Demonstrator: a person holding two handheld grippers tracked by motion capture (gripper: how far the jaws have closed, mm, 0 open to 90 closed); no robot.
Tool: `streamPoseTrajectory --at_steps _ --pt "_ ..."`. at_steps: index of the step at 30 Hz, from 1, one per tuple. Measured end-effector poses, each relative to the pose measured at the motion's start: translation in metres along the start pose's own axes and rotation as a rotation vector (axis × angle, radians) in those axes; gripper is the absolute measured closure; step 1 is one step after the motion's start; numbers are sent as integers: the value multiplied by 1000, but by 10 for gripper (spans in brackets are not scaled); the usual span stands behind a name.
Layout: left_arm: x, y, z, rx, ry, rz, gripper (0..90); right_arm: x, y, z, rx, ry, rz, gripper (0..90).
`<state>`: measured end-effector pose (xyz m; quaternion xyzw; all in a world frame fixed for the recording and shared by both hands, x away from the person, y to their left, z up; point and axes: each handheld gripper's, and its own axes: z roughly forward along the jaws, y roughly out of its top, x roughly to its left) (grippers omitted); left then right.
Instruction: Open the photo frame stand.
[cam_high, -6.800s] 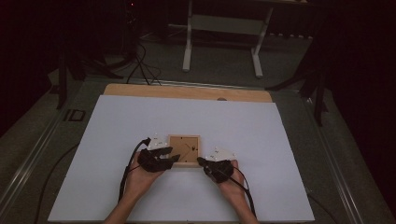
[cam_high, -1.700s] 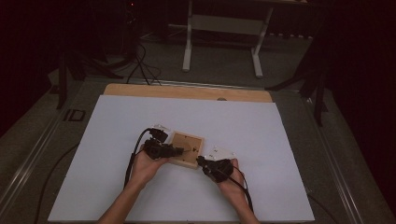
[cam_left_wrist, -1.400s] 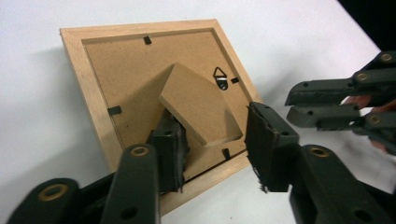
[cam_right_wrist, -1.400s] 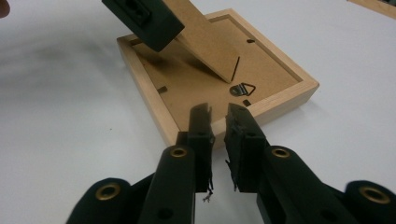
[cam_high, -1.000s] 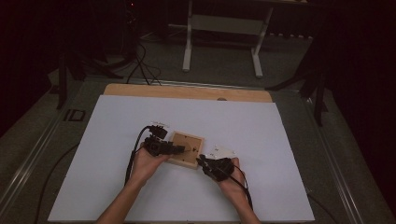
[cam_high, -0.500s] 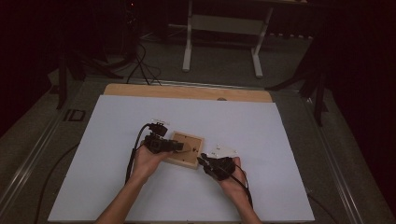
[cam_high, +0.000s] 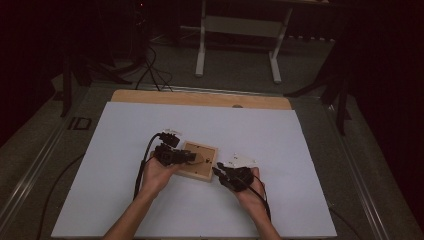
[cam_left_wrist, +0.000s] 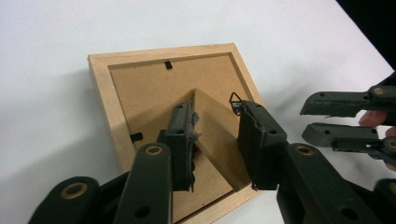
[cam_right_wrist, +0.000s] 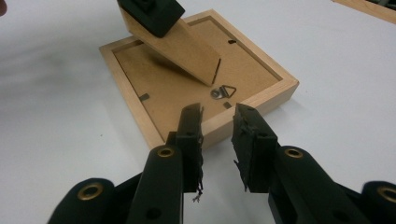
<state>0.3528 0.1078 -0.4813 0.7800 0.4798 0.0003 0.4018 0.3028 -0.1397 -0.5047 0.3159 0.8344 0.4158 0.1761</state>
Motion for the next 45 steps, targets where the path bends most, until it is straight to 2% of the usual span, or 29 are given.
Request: streamPoseTrajectory --at_steps 15,24,29,38,45 --pt "-5 -9 -6 -30 24 22 693 0 1 1 2 -1 7 705" --pt "-1 -9 -5 -11 15 -13 685 0 1 2 4 2 8 699" --pt "-1 -10 -3 9 10 -6 620 0 1 2 4 3 6 698" --pt "2 -9 1 43 -30 -48 577 0 1 2 5 5 6 694" --pt "4 -9 2 54 -32 -67 602 0 1 2 4 7 5 692"
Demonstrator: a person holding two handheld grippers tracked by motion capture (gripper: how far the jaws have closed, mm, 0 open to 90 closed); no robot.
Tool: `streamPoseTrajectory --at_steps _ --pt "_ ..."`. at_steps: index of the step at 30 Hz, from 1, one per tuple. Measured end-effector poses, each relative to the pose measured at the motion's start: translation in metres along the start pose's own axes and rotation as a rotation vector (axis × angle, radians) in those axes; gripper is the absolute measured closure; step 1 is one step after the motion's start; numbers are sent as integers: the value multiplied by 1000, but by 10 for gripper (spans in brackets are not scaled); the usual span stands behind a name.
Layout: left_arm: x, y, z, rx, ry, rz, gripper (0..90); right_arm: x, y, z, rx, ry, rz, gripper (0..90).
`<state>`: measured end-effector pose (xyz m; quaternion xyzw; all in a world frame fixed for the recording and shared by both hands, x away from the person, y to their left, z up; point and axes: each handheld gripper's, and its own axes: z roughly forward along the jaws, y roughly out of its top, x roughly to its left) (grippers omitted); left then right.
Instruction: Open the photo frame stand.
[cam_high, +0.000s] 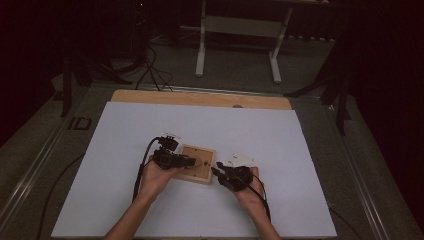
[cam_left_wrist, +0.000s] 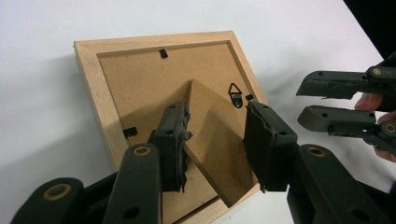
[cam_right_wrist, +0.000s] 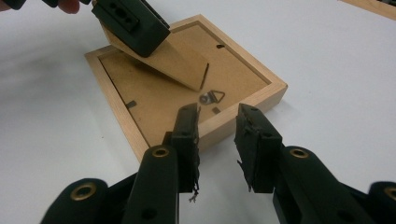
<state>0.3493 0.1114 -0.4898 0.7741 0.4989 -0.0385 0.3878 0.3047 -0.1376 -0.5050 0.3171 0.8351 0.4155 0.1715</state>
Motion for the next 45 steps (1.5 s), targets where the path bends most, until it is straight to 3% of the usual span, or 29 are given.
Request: streamPoseTrajectory --at_steps 6,11,22,33,45 --pt "2 0 0 0 -24 -19 625 0 0 0 1 3 -2 689" --pt "3 -1 5 47 -42 -23 525 0 0 0 0 5 -3 684" --pt "3 -2 6 54 -50 -19 526 0 0 0 -1 9 -4 678" --pt "0 -1 7 66 -47 -18 583 0 0 1 0 11 -4 675" --pt "-8 -4 3 37 -21 41 589 -4 1 -2 -5 5 17 658"
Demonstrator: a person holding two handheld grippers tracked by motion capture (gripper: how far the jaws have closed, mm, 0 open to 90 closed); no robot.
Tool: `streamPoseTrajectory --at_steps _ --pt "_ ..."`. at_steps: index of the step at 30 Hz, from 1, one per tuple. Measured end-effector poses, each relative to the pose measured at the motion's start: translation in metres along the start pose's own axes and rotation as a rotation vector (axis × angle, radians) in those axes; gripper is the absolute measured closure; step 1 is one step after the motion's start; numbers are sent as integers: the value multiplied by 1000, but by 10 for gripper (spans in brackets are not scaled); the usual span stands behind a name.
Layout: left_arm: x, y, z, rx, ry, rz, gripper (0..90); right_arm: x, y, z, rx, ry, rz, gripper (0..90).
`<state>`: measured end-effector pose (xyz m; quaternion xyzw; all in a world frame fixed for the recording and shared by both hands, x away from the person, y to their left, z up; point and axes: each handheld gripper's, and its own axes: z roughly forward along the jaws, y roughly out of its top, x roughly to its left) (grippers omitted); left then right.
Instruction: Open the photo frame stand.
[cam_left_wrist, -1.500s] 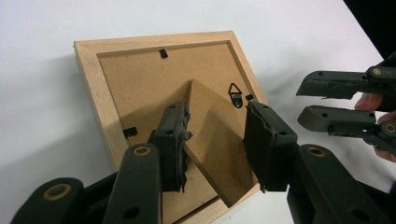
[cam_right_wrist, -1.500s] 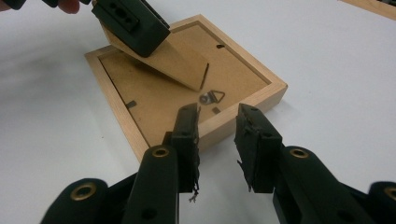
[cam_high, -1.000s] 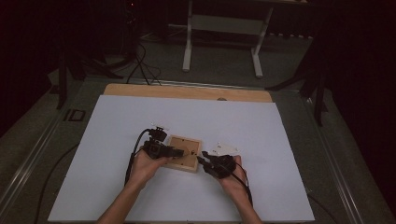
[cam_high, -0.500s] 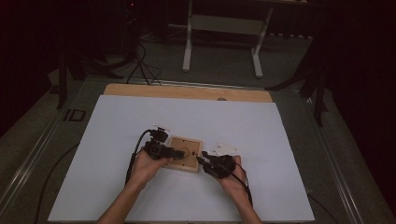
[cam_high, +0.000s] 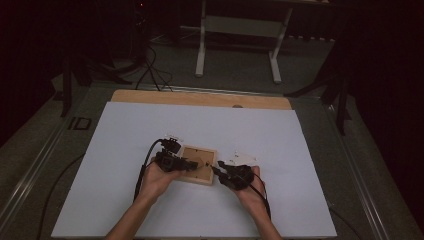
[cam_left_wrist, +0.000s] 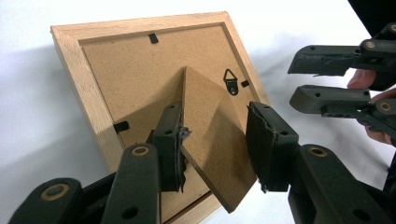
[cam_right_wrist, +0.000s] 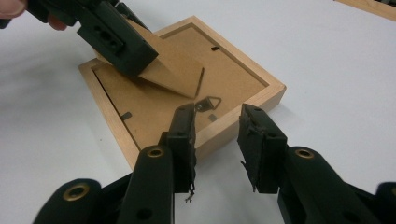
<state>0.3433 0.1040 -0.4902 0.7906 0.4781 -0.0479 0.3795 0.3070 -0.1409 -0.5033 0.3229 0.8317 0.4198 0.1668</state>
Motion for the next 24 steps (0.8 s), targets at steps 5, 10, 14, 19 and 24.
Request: streamPoseTrajectory --at_steps 5,10,14,19,24 --pt "-6 -2 -3 -16 17 37 591 -1 0 0 0 -5 7 649" --pt "-8 -8 -4 -49 23 72 591 -5 2 -1 -10 2 31 620" --pt "-10 -12 -6 -66 27 90 592 -10 5 -4 -18 0 50 595" --pt "-13 -16 -8 -89 40 115 592 -15 11 -8 -27 11 70 575" --pt "-15 -20 -9 -103 47 140 592 -18 19 -6 -16 37 69 549"
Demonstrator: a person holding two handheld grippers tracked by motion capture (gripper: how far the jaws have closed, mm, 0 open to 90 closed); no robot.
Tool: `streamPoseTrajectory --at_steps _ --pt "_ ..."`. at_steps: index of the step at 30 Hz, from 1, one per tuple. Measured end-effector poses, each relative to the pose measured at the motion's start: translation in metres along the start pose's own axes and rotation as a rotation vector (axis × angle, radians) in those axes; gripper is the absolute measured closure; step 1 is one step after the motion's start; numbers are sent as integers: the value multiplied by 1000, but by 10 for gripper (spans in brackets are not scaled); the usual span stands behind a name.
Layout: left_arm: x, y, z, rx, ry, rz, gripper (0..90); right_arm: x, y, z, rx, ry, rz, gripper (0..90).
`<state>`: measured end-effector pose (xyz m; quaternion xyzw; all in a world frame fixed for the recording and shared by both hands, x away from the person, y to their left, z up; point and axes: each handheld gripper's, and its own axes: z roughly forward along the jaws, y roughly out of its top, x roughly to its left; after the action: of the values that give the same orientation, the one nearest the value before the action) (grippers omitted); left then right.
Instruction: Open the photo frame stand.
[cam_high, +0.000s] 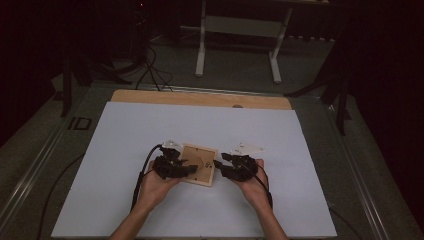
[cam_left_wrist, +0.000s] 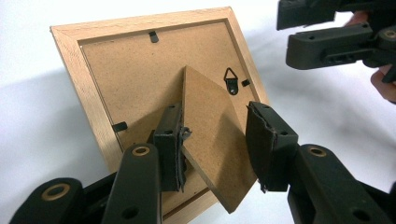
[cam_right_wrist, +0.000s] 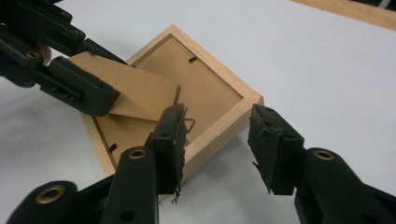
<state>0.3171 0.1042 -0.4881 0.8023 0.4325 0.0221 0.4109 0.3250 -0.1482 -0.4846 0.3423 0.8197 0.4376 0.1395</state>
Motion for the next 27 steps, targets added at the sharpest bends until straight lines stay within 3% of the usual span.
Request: streamPoseTrajectory --at_steps 15,25,27 --pt "-4 -15 -7 -64 16 57 591 -13 9 18 38 60 97 445" --pt "-11 -22 -11 -102 41 128 591 -26 6 32 58 172 198 385" --pt "-12 -23 -11 -109 43 139 592 -26 7 33 64 187 194 386"
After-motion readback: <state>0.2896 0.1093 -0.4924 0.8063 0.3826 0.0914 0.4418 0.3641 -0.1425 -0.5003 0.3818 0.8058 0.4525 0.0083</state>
